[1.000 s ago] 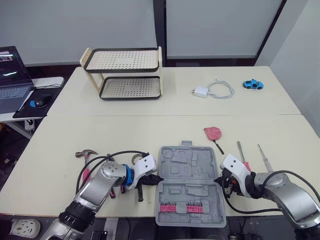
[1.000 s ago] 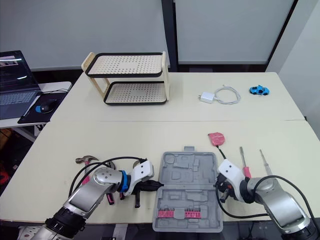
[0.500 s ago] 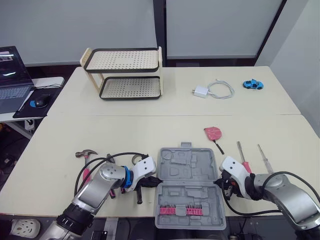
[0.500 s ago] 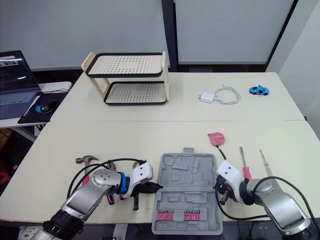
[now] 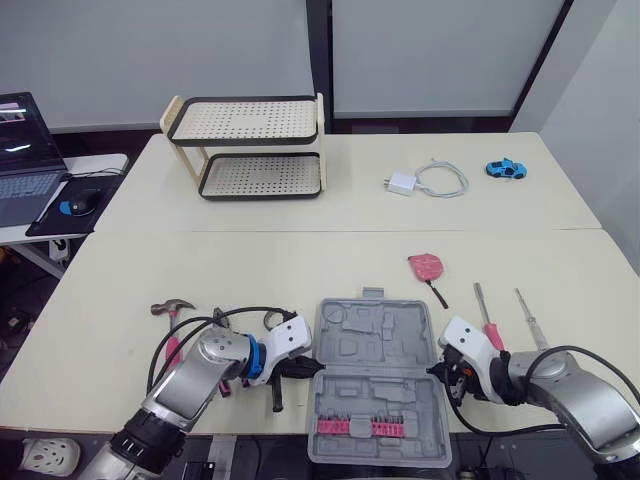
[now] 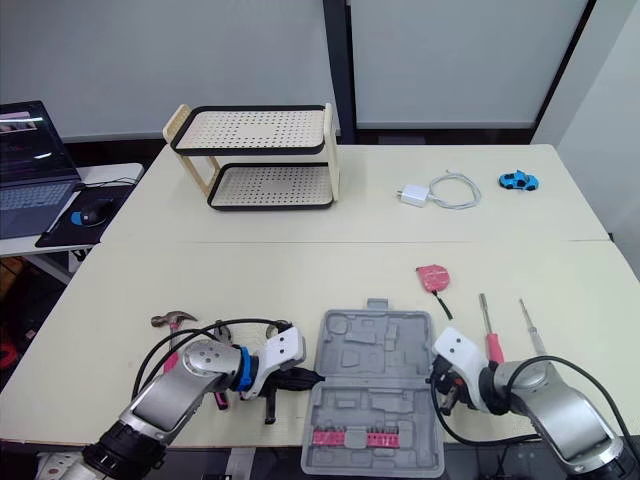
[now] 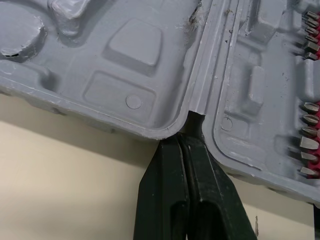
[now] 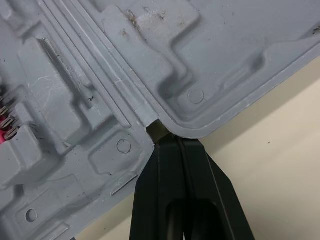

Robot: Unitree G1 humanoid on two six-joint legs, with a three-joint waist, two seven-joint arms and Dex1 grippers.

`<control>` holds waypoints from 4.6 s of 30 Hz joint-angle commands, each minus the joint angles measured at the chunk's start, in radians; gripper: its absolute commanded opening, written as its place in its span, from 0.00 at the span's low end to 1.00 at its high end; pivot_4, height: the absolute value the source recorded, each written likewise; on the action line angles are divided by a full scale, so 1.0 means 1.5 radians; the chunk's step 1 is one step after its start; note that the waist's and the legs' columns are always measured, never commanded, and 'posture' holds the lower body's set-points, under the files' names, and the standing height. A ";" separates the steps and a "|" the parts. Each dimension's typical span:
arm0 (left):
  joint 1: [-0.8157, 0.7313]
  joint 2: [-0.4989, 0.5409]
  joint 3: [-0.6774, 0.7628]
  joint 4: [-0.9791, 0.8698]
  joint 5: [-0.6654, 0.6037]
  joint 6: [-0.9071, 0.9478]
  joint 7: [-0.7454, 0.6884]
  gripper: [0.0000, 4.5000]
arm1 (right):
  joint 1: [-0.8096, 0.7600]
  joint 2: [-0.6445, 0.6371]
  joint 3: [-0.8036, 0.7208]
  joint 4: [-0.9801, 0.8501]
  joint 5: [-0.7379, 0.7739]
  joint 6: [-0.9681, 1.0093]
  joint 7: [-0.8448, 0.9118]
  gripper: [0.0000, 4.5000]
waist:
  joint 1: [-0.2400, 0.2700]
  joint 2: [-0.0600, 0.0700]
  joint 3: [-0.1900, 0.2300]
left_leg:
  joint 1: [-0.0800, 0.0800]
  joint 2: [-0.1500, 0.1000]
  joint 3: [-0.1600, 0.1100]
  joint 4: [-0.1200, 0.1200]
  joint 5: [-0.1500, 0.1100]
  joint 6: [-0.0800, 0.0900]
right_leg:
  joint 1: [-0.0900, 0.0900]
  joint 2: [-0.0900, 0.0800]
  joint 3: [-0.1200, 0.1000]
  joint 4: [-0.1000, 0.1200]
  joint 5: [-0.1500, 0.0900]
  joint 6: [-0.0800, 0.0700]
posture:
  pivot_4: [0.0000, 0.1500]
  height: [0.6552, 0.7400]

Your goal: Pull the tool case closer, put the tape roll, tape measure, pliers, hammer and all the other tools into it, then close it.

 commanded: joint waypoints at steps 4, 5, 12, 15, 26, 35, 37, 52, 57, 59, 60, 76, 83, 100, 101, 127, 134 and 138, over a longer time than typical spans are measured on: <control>0.008 0.005 -0.011 -0.029 -0.011 0.008 -0.009 0.01 | -0.003 -0.007 0.009 -0.026 0.013 -0.016 -0.004 0.01 | 0.000 0.000 0.000 | 0.000 0.000 0.000 0.000 0.000 0.000 | 0.000 0.000 0.000 0.000 0.000 0.000 | 1.00 1.00; 0.008 0.005 -0.010 -0.029 -0.011 0.008 -0.009 0.01 | -0.003 -0.007 0.010 -0.025 0.014 -0.017 -0.004 0.01 | 0.000 0.000 0.000 | 0.000 0.000 0.000 0.000 0.000 0.000 | 0.000 0.000 0.000 0.000 0.000 0.000 | 1.00 1.00; 0.008 0.007 -0.010 -0.026 -0.009 0.007 -0.009 0.01 | -0.005 -0.010 0.012 -0.021 0.014 -0.020 -0.007 0.01 | 0.000 0.000 0.000 | 0.000 0.000 0.000 0.000 0.000 0.000 | 0.000 0.000 0.000 0.000 0.000 0.000 | 1.00 1.00; 0.007 0.007 -0.010 -0.024 -0.008 0.006 -0.008 0.01 | -0.007 -0.010 0.011 -0.020 0.016 -0.020 -0.010 0.01 | 0.000 0.000 0.000 | 0.000 0.000 0.000 0.000 0.000 0.000 | 0.000 0.000 0.000 0.000 0.000 0.000 | 1.00 1.00; -0.005 0.020 0.000 -0.008 -0.001 -0.005 -0.006 0.01 | 0.006 -0.032 -0.033 -0.011 0.019 -0.019 -0.021 0.01 | 0.000 0.000 0.000 | 0.000 0.000 0.000 0.000 0.000 0.000 | 0.000 0.000 0.000 0.000 0.000 0.000 | 1.00 1.00; -0.007 0.060 0.051 -0.022 -0.033 -0.010 -0.021 0.01 | 0.044 -0.081 -0.103 -0.049 0.033 -0.042 -0.010 0.01 | -0.001 -0.001 0.000 | 0.000 0.000 0.000 0.000 0.000 0.000 | 0.000 0.000 0.000 0.000 0.000 0.000 | 1.00 1.00; 0.004 0.086 0.099 -0.039 -0.072 -0.011 -0.038 0.01 | 0.062 -0.099 -0.142 -0.067 0.035 -0.071 -0.002 0.01 | -0.001 -0.001 0.001 | 0.000 0.000 0.000 0.000 0.000 0.000 | 0.000 0.000 0.000 0.000 0.000 0.000 | 1.00 1.00; 0.105 0.193 0.522 0.168 -0.195 -0.015 0.033 0.01 | 0.303 -0.101 -0.640 0.068 0.044 -0.377 0.163 0.01 | 0.001 -0.002 0.002 | 0.001 0.001 0.000 -0.001 0.000 0.000 | 0.002 0.000 0.000 -0.001 0.000 0.001 | 1.00 1.00; 0.163 0.185 0.605 0.280 -0.195 -0.047 0.087 0.01 | 0.321 -0.112 -0.691 0.206 0.023 -0.479 0.183 0.01 | -0.002 -0.003 0.003 | 0.001 0.001 0.001 -0.001 0.000 0.001 | 0.001 0.000 0.000 -0.001 -0.001 0.001 | 1.00 1.00; 0.176 0.185 0.610 0.293 -0.191 -0.064 0.095 0.01 | 0.319 -0.117 -0.689 0.239 0.020 -0.507 0.192 0.01 | -0.002 -0.003 0.003 | 0.002 0.002 0.001 -0.001 0.000 0.001 | 0.002 -0.001 0.001 -0.001 -0.001 0.001 | 1.00 1.00; 0.188 0.189 0.610 0.305 -0.186 -0.068 0.096 0.01 | 0.320 -0.122 -0.686 0.258 0.015 -0.527 0.199 0.01 | -0.001 -0.003 0.003 | 0.002 0.002 0.001 -0.001 0.000 0.000 | 0.002 -0.001 0.000 -0.001 -0.001 0.001 | 1.00 1.00; 0.255 0.331 0.583 0.418 -0.164 -0.204 -0.118 0.97 | 0.327 -0.248 -0.674 0.342 0.049 -0.576 0.429 0.75 | -0.001 -0.003 0.003 | 0.001 0.003 0.002 -0.002 0.000 0.000 | 0.002 -0.001 0.000 -0.001 -0.001 0.000 | 1.00 1.00; 0.221 0.360 0.570 0.476 -0.144 -0.251 -0.157 1.00 | 0.289 -0.296 -0.660 0.391 0.045 -0.585 0.483 1.00 | -0.002 -0.002 0.004 | 0.001 0.003 0.002 -0.002 0.000 0.000 | 0.002 -0.001 0.000 -0.001 -0.001 0.000 | 1.00 1.00; 0.192 0.373 0.562 0.450 -0.136 -0.272 -0.167 1.00 | 0.235 -0.300 -0.623 0.390 0.035 -0.580 0.477 1.00 | -0.002 -0.001 0.005 | 0.001 0.003 0.002 -0.002 0.000 0.000 | 0.001 -0.001 0.000 -0.001 -0.001 0.000 | 1.00 1.00; 0.192 0.374 0.562 0.447 -0.136 -0.272 -0.166 1.00 | 0.232 -0.300 -0.621 0.390 0.034 -0.581 0.473 1.00 | -0.002 -0.001 0.004 | 0.001 0.003 0.002 -0.002 0.000 0.000 | 0.001 -0.001 0.000 -0.001 -0.001 0.000 | 1.00 1.00; 0.232 0.338 0.563 0.225 -0.181 -0.199 -0.152 1.00 | 0.171 -0.254 -0.587 0.160 0.159 -0.467 0.418 1.00 | -0.003 -0.001 0.005 | 0.001 0.005 0.003 -0.001 0.000 0.000 | 0.001 0.001 0.000 0.000 -0.001 0.000 | 1.00 1.00; 0.162 0.310 0.476 0.071 -0.197 -0.164 -0.138 1.00 | 0.091 -0.196 -0.453 -0.039 0.261 -0.335 0.279 1.00 | 0.002 -0.001 0.005 | 0.000 0.004 0.002 0.000 0.000 0.000 | 0.002 0.000 0.000 0.000 0.000 0.000 | 1.00 1.00; 0.092 0.273 0.396 0.044 -0.187 -0.141 -0.123 1.00 | 0.036 -0.160 -0.356 -0.111 0.292 -0.260 0.183 1.00 | 0.001 -0.001 0.005 | 0.001 0.004 0.002 0.000 0.000 0.000 | 0.001 0.000 0.000 0.000 0.000 0.000 | 1.00 1.00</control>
